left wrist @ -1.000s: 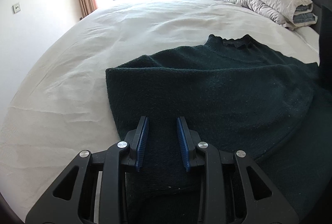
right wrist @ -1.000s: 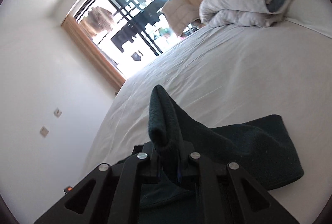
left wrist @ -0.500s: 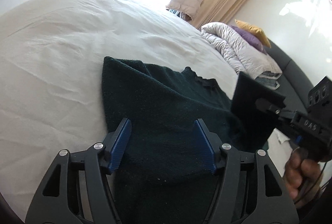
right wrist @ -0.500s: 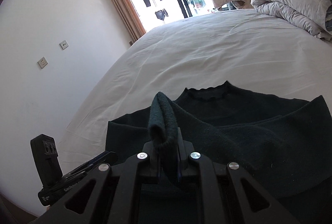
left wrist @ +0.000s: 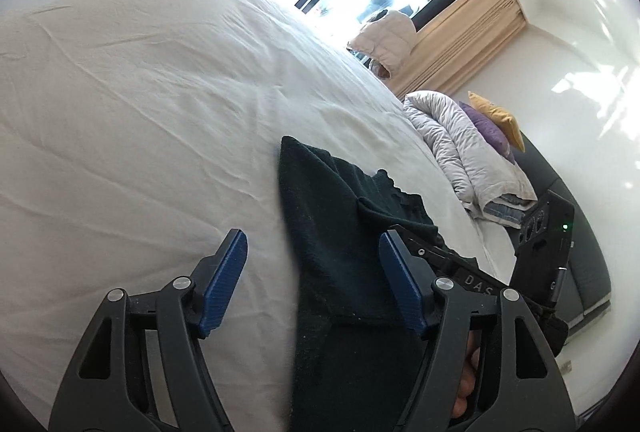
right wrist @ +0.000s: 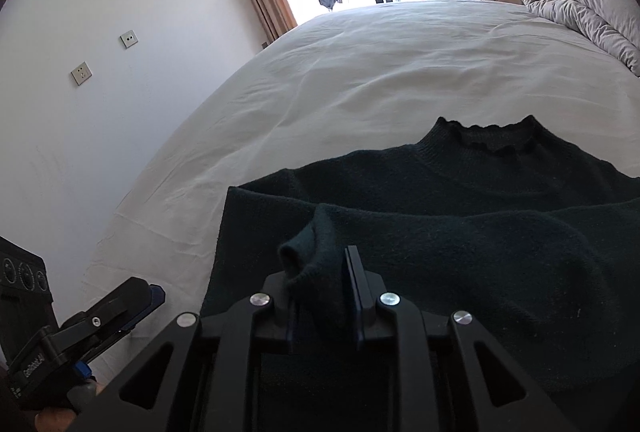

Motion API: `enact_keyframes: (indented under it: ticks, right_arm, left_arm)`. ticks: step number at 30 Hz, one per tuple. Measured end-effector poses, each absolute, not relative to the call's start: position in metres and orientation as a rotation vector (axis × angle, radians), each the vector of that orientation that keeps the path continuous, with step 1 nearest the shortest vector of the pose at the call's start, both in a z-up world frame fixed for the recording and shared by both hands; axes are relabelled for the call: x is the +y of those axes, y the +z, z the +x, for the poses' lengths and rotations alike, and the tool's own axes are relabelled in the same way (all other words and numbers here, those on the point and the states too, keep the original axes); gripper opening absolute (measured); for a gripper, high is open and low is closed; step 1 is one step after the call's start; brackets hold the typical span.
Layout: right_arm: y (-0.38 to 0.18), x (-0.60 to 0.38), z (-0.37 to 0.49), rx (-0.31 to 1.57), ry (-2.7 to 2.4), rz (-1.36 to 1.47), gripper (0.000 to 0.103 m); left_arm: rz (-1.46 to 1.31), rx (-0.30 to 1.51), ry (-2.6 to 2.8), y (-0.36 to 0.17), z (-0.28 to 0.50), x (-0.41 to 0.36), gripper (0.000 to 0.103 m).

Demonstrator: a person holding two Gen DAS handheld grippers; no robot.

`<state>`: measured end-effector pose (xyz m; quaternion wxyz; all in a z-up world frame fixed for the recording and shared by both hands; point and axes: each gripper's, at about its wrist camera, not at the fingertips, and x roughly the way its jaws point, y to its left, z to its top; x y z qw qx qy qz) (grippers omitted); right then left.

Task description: Fold small clothes

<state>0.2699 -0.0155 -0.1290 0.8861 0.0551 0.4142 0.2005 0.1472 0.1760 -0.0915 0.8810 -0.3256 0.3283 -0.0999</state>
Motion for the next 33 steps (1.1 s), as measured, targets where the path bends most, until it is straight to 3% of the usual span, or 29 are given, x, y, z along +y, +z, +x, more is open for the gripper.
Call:
enact_keyframes:
  ticks: [4,13,18,24,25,26,33]
  right_arm:
    - [-0.128,-0.016,0.26,0.878,0.506,0.163,0.065]
    - [-0.1,-0.153,0.214,0.82,0.474,0.527,0.066]
    - [-0.112,-0.244,0.19,0.822,0.363,0.703,0.066]
    - [-0.131,-0.289,0.165,0.815,0.32,0.793,0.063]
    - [-0.134,-0.295,0.162,0.811,0.31,0.805,0.062]
    - [-0.138,-0.301,0.16,0.808,0.299,0.82,0.062]
    - [-0.144,-0.327,0.158,0.803,0.248,0.844,0.061]
  left_arm:
    - [-0.673,0.7,-0.204,-0.089,0.14,0.181,0.068]
    - [-0.52,0.759,-0.22,-0.068,0.165,0.133,0.07]
    - [-0.414,0.907,-0.221,-0.078,0.205,0.091,0.071]
    - [-0.39,1.015,-0.187,-0.086,0.237,0.075,0.073]
    - [-0.388,1.025,-0.176,-0.085,0.241,0.074,0.063]
    - [-0.373,1.033,-0.172,-0.085,0.244,0.07,0.033]
    - [-0.308,1.038,-0.168,-0.087,0.243,0.045,0.011]
